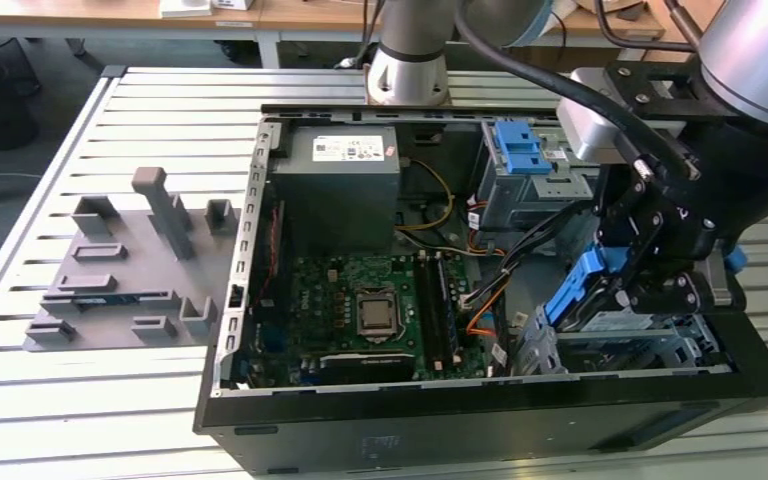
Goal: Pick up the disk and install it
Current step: 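Insert the disk into the insertion slot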
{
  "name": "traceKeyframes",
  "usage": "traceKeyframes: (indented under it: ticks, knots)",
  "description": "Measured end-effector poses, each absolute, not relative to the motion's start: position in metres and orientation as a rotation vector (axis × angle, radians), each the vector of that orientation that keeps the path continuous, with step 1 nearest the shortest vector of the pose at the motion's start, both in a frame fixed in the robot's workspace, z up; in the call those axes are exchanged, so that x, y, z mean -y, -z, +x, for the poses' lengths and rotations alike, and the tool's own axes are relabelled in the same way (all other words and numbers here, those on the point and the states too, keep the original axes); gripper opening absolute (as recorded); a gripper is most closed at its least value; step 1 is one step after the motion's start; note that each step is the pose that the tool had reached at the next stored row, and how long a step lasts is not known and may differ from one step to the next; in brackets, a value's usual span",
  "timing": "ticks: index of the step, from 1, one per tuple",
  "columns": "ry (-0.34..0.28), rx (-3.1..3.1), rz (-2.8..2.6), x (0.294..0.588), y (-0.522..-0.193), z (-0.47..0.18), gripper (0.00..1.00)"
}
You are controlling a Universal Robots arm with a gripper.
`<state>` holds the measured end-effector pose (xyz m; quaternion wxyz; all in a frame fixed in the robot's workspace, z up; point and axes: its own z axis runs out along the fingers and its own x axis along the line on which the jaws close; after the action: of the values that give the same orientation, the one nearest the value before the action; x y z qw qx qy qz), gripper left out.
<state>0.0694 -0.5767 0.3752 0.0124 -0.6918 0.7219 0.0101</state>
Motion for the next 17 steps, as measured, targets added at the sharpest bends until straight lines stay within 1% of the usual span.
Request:
traceKeyframes:
  ticks: [17]
  knots:
    - [-0.032, -2.25, -2.156, 0.5767, -0.3669, 0.0694, 0.36]
